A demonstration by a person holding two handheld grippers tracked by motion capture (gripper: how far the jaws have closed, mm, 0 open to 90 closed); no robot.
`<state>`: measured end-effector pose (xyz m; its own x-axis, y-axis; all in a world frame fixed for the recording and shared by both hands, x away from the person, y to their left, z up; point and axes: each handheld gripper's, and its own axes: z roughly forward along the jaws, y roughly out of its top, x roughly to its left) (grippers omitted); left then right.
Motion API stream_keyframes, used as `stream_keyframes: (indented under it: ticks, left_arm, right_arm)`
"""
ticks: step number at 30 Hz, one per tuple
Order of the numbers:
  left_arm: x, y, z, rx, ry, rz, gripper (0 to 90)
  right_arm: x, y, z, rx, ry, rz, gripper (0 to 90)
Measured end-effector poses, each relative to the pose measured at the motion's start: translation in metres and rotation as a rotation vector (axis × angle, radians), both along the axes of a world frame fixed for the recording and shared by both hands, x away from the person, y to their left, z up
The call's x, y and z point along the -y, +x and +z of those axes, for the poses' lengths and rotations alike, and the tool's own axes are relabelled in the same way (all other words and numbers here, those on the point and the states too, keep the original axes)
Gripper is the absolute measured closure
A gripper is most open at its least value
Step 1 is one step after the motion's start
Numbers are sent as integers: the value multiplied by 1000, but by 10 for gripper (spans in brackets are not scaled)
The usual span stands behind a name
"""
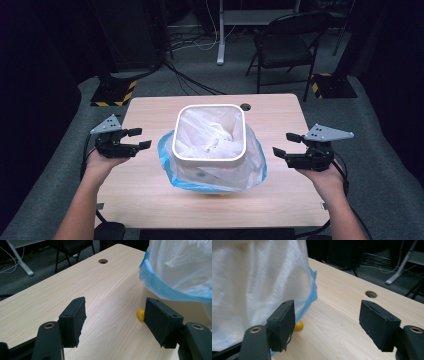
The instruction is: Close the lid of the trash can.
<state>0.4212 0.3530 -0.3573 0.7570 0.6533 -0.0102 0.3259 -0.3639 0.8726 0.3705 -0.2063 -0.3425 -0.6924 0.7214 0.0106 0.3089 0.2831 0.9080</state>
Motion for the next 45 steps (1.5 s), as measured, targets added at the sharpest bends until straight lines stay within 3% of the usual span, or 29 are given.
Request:
stream_keyframes:
  ticks: [11, 18, 22, 28, 31, 37, 42, 45]
  left_arm:
    - [-1, 0, -29, -14, 32, 20, 331]
    - [-7, 0, -48, -19, 33, 51, 351]
    - [-11, 2, -59, -51, 55, 67, 360]
    - [-19, 3, -75, -53, 80, 97, 349]
    - [-24, 4, -83, -67, 71, 112, 346]
    - [-38, 6, -103, -100, 99, 128, 354]
    - [-49, 5, -115, -117, 107, 148, 340]
    - [-55, 4, -120, -110, 89, 169, 324]
  right_arm:
    - [8, 6, -35, -33, -29, -131, 237]
    - [16, 11, -67, -65, -53, -173, 240]
    - [17, 11, -78, -78, -52, -183, 239]
    - [20, 11, -95, -107, -54, -206, 226]
    - [23, 11, -104, -122, -56, -224, 208]
    - [31, 13, -122, -149, -74, -278, 161]
    - [42, 14, -132, -191, -23, -299, 152]
    - [48, 14, -138, -197, -28, -306, 149]
